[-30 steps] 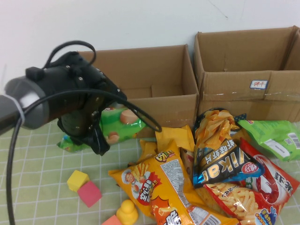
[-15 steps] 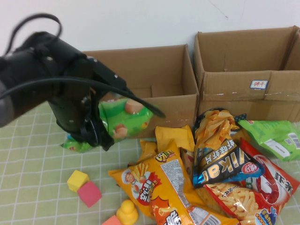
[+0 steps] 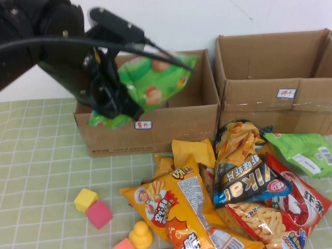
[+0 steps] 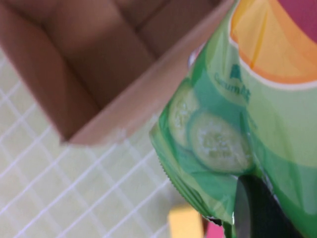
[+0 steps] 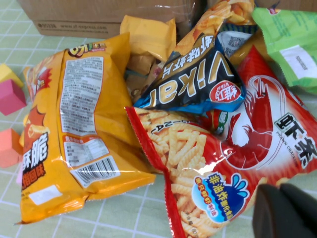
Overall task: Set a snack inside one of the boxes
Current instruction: Place the potato chip in the potato chip box, then pick up the potato chip
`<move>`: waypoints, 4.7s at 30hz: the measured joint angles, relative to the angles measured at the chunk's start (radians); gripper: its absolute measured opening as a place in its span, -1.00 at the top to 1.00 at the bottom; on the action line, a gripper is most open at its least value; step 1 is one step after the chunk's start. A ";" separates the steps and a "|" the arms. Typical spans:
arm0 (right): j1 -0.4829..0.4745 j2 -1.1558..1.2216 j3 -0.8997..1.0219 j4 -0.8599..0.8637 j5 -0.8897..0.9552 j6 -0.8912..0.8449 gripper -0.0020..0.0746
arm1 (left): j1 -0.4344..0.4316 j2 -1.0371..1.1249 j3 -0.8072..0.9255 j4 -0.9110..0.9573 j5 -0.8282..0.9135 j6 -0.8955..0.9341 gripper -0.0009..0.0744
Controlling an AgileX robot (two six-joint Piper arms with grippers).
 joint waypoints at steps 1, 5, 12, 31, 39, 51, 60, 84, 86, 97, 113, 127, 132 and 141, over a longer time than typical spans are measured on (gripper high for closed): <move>0.000 0.000 0.000 0.000 0.000 0.000 0.95 | 0.000 0.000 -0.011 -0.022 -0.011 0.000 0.71; 0.000 0.000 0.000 0.003 0.000 0.000 0.95 | 0.000 0.000 -0.032 -0.203 -0.069 0.053 0.71; 0.000 0.000 0.000 0.008 -0.002 0.000 0.95 | -0.002 0.000 -0.036 -0.477 -0.218 0.259 0.71; 0.000 0.000 0.000 0.052 -0.005 0.000 0.95 | 0.023 0.111 -0.037 -0.100 -0.530 0.310 0.71; 0.000 0.000 0.000 0.052 -0.008 0.000 0.95 | 0.122 0.267 -0.037 0.269 -0.562 -0.085 0.63; 0.000 0.000 0.000 0.052 -0.008 0.000 0.95 | 0.117 0.281 -0.041 0.524 -0.299 -0.350 0.24; 0.000 0.000 0.000 0.052 -0.009 0.000 0.95 | 0.071 0.170 -0.056 0.158 -0.118 -0.141 0.96; 0.000 0.000 0.000 0.036 0.005 0.000 0.95 | 0.069 -0.665 0.595 -0.088 -0.439 0.095 0.98; 0.000 0.000 0.000 0.036 0.005 0.000 0.95 | 0.069 -0.739 0.728 -0.070 -0.500 0.093 0.98; 0.193 0.207 -0.015 0.006 0.033 -0.039 0.95 | 0.069 -1.062 1.121 -0.028 -0.491 0.081 0.98; 0.429 0.863 -0.283 -0.027 -0.194 -0.069 0.67 | 0.069 -1.134 1.125 0.011 -0.383 0.077 0.98; 0.608 1.261 -0.316 -0.061 -0.383 -0.083 0.64 | 0.069 -1.134 1.188 0.011 -0.476 0.051 0.98; 0.608 1.299 -0.324 -0.026 -0.426 -0.083 0.64 | 0.069 -1.134 1.192 0.011 -0.506 0.051 0.98; 0.608 1.330 -0.547 0.042 -0.372 -0.083 0.64 | 0.069 -1.134 1.194 0.011 -0.518 0.051 0.98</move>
